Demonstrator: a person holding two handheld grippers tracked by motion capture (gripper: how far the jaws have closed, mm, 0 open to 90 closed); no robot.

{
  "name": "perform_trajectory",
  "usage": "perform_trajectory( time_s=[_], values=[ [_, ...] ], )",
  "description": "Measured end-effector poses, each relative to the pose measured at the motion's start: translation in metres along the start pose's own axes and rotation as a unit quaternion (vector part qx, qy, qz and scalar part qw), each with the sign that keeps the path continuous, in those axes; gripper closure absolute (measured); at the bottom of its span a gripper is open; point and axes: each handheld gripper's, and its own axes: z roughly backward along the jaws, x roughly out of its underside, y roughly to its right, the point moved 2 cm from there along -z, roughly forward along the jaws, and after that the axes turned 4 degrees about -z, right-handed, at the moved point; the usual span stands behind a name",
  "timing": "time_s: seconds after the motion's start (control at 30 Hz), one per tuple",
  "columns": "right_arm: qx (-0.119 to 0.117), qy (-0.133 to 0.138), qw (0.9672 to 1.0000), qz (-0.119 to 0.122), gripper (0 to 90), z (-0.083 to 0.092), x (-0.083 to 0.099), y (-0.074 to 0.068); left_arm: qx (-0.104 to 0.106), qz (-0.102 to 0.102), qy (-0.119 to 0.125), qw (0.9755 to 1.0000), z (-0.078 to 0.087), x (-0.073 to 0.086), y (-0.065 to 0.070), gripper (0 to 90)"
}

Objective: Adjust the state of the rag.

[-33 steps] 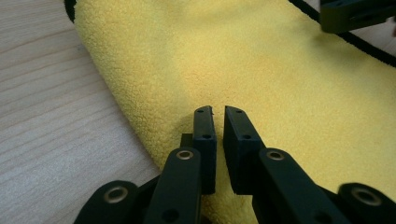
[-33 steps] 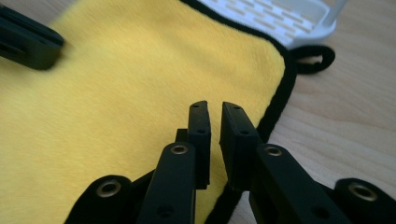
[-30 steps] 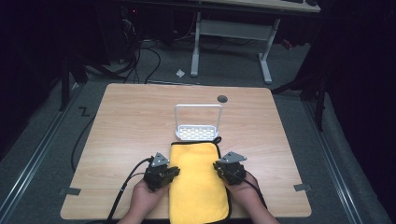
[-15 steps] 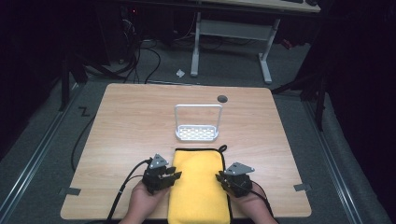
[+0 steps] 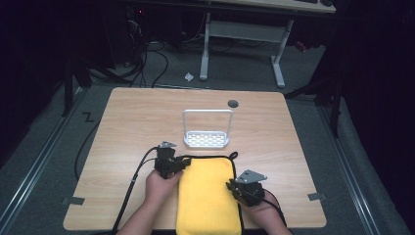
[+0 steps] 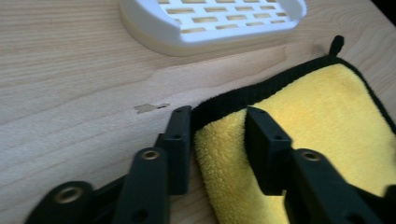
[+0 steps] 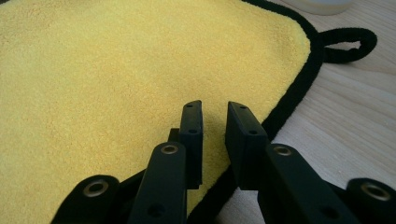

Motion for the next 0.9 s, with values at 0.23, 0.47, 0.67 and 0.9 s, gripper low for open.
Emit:
perform_trajectory(
  time_s=[0.23,0.47,0.67,0.9],
  values=[
    [-0.010,0.016,0.9996,-0.020,66.9,0.002,-0.003,0.000,0.004,-0.038,0.026,0.9989,-0.001,0.009,0.003,78.1],
    [0.035,0.043,0.9978,-0.035,53.0,-0.010,-0.034,0.011,-0.002,-0.044,0.028,0.9986,0.000,0.011,0.004,77.7],
    [0.033,0.009,0.9973,-0.065,41.4,-0.036,-0.053,0.027,-0.007,-0.048,0.029,0.9984,0.000,0.011,0.005,76.9],
    [0.044,-0.005,0.9968,-0.066,37.1,-0.055,-0.050,0.030,0.001,-0.039,0.028,0.9988,0.001,0.011,0.003,76.7]
  ],
)
